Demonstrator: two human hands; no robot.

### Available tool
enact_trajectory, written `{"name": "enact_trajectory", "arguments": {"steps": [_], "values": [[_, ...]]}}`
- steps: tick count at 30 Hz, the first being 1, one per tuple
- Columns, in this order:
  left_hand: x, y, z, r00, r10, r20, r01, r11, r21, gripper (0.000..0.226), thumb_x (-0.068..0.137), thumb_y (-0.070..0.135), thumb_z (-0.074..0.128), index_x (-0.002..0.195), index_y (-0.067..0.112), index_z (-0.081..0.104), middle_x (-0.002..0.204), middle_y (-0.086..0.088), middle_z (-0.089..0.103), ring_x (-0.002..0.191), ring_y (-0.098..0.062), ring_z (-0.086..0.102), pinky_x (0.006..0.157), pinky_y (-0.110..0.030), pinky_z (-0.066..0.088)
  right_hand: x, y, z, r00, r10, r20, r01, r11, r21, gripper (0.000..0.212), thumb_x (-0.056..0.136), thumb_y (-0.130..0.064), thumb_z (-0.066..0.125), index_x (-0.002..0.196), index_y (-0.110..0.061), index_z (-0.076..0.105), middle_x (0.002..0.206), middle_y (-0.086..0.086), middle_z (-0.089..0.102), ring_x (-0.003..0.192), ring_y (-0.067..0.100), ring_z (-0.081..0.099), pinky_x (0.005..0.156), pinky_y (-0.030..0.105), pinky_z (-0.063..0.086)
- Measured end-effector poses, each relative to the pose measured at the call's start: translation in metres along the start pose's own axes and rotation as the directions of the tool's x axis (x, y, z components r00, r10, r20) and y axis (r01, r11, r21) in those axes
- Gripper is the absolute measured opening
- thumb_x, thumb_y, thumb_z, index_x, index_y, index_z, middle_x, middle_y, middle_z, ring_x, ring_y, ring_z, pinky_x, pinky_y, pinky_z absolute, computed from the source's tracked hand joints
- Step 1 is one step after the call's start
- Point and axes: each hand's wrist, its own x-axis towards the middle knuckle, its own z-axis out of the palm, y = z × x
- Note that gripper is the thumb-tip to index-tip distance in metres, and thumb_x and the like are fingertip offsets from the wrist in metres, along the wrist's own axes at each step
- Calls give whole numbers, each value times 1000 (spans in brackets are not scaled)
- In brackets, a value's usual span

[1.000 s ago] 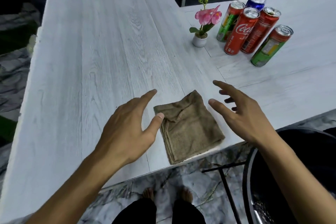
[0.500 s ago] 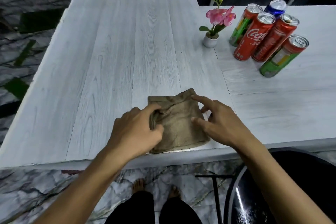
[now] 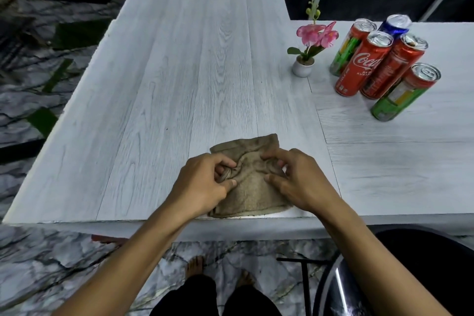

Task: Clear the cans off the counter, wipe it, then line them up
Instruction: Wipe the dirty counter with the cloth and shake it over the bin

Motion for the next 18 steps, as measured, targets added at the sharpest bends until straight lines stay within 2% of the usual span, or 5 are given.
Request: {"name": "enact_trajectory", "arguments": {"steps": [4, 8, 12, 13, 18], "values": [[-2, -1, 2, 998, -8, -61, 2, 995, -99, 30, 79, 27, 88, 107, 30, 77, 97, 11, 66, 86, -4, 64, 67, -6, 44, -7, 0, 3, 998, -22, -57, 23, 1000, 10, 33, 90, -26, 73, 121, -36, 67, 104, 2, 58, 96, 20, 53, 81, 28, 39], [-3, -1, 2, 995, -24, -96, 7, 985, -173, 27, 77, 27, 90, 101, 31, 79, 102, 13, 68, 88, -3, 66, 71, -14, 52, -8, -1, 2, 997, 22, -71, -22, 1000, 4, 36, 89, -27, 74, 123, -35, 65, 103, 2, 59, 94, 20, 55, 81, 28, 43], [-3, -2, 1, 992, -66, -108, 43, 979, -199, 26, 75, 28, 91, 98, 31, 80, 102, 11, 69, 88, -4, 66, 75, -21, 56, -3, -4, 0, 996, 70, -52, -62, 988, 138, 38, 85, -15, 77, 117, -34, 70, 84, -11, 57, 71, 0, 54, 63, 6, 38], [-3, -2, 1, 991, -79, -106, 56, 978, -201, 26, 74, 29, 92, 98, 32, 80, 100, 10, 70, 88, -4, 66, 74, -21, 56, -2, -4, -1, 995, 84, -45, -75, 982, 173, 37, 85, -14, 77, 116, -34, 71, 81, -11, 56, 67, -3, 54, 62, 5, 38], [0, -1, -3, 987, -153, -41, 139, 961, -238, 33, 71, 26, 94, 100, 30, 80, 90, 15, 71, 79, 0, 66, 58, -3, 44, 0, -2, -8, 997, 81, 11, -81, 964, 252, 35, 87, -14, 77, 114, -35, 73, 83, -8, 56, 64, -10, 52, 63, 5, 39]]}}
